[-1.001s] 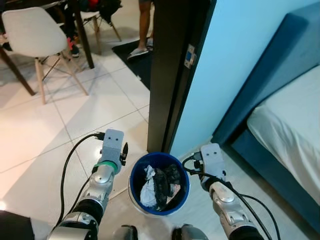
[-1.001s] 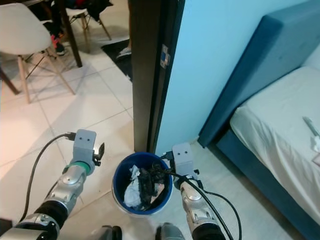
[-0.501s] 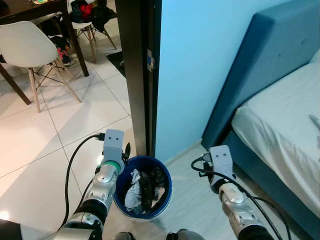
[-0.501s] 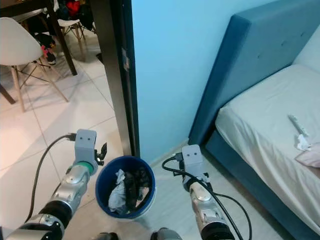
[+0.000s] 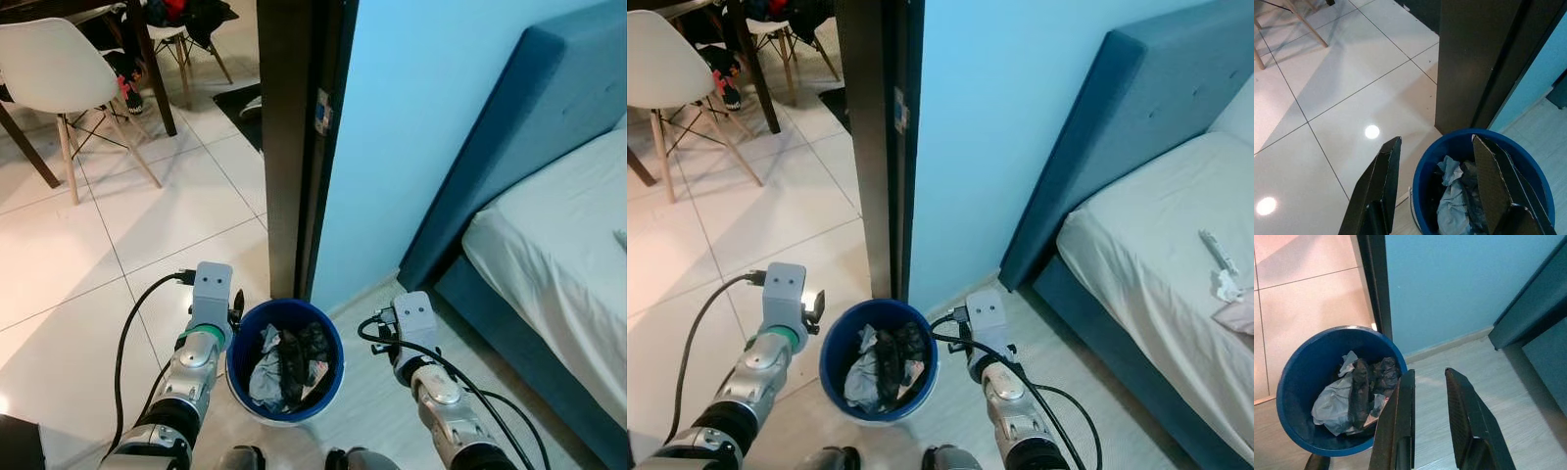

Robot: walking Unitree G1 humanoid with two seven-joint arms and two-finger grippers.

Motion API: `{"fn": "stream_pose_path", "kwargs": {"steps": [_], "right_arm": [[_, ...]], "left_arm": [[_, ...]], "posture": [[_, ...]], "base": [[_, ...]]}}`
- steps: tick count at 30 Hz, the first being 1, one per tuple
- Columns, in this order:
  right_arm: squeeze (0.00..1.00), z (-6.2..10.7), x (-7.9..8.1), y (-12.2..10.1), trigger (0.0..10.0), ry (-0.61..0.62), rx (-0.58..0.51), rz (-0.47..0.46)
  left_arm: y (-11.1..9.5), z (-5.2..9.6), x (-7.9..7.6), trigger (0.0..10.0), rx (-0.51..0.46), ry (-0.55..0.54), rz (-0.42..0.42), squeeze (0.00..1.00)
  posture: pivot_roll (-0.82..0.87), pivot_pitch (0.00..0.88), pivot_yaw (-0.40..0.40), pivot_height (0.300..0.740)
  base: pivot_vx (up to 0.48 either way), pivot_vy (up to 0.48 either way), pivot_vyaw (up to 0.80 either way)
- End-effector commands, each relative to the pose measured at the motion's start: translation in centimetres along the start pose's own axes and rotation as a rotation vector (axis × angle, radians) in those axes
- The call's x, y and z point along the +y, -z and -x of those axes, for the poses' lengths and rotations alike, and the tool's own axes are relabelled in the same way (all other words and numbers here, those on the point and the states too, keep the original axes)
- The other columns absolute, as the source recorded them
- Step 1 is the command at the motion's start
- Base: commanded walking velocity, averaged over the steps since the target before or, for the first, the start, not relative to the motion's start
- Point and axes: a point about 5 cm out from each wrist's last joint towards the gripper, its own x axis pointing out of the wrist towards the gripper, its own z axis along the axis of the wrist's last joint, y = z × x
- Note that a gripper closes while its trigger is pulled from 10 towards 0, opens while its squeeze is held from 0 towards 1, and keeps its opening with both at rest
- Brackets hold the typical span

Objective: Clean up the room

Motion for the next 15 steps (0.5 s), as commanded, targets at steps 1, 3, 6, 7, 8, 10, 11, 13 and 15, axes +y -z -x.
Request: {"fn": "stream_pose_path", "kwargs": {"steps": [1, 3, 6, 7, 8, 10, 11, 13, 15], "right_arm": [[0.00, 0.2, -0.1, 0.5, 10.0, 0.006, 0.017, -0.001], [0.00, 0.2, -0.1, 0.6, 10.0, 0.006, 0.017, -0.002], [0.00, 0.3, -0.1, 0.7, 10.0, 0.004, 0.017, 0.001], [0.00, 0.3, -0.2, 0.7, 10.0, 0.004, 0.018, 0.002], [0.00, 0.3, -0.2, 0.7, 10.0, 0.004, 0.018, 0.002], [0.00, 0.3, -0.4, 0.7, 10.0, 0.003, 0.018, 0.006], [0.00, 0.4, -0.5, 0.8, 10.0, 0.003, 0.019, 0.008], [0.00, 0.4, -0.5, 0.8, 10.0, 0.003, 0.019, 0.008], [0.00, 0.4, -0.6, 0.8, 10.0, 0.002, 0.020, 0.010]], "left_arm": [[0.1, 0.0, -0.4, 10.0, 0.007, 0.016, -0.004, 0.00], [0.0, 0.0, -0.6, 10.0, 0.004, 0.025, -0.015, 0.00], [0.0, 0.1, -0.8, 10.0, 0.000, 0.032, -0.014, 0.00], [0.0, 0.1, -0.9, 10.0, -0.003, 0.035, -0.013, 0.00], [0.0, 0.1, -0.9, 10.0, -0.003, 0.035, -0.013, 0.00], [0.0, 0.1, -1.2, 10.0, -0.009, 0.047, -0.013, 0.00], [0.0, 0.2, -1.4, 10.0, -0.010, 0.050, -0.012, 0.00], [0.0, 0.2, -1.4, 10.0, -0.010, 0.050, -0.012, 0.00], [0.0, 0.2, -1.5, 10.0, -0.011, 0.052, -0.011, 0.00]], "posture": [[0.05, 0.046, 0.018, 0.740], [0.05, 0.047, 0.017, 0.740], [0.05, 0.044, 0.014, 0.740], [0.05, 0.044, 0.014, 0.740], [0.05, 0.044, 0.014, 0.740], [0.04, 0.043, 0.010, 0.740], [0.04, 0.040, 0.003, 0.740], [0.04, 0.040, 0.003, 0.740], [0.04, 0.040, 0.002, 0.740]], "base": [[0.000, 0.000, 0.00], [0.000, 0.000, 0.00], [0.000, 0.000, 0.00], [0.000, 0.000, 0.00], [0.000, 0.000, 0.00], [0.000, 0.000, 0.00], [0.000, -0.300, 0.00], [0.000, -0.300, 0.00], [0.000, -0.300, 0.00]]}}
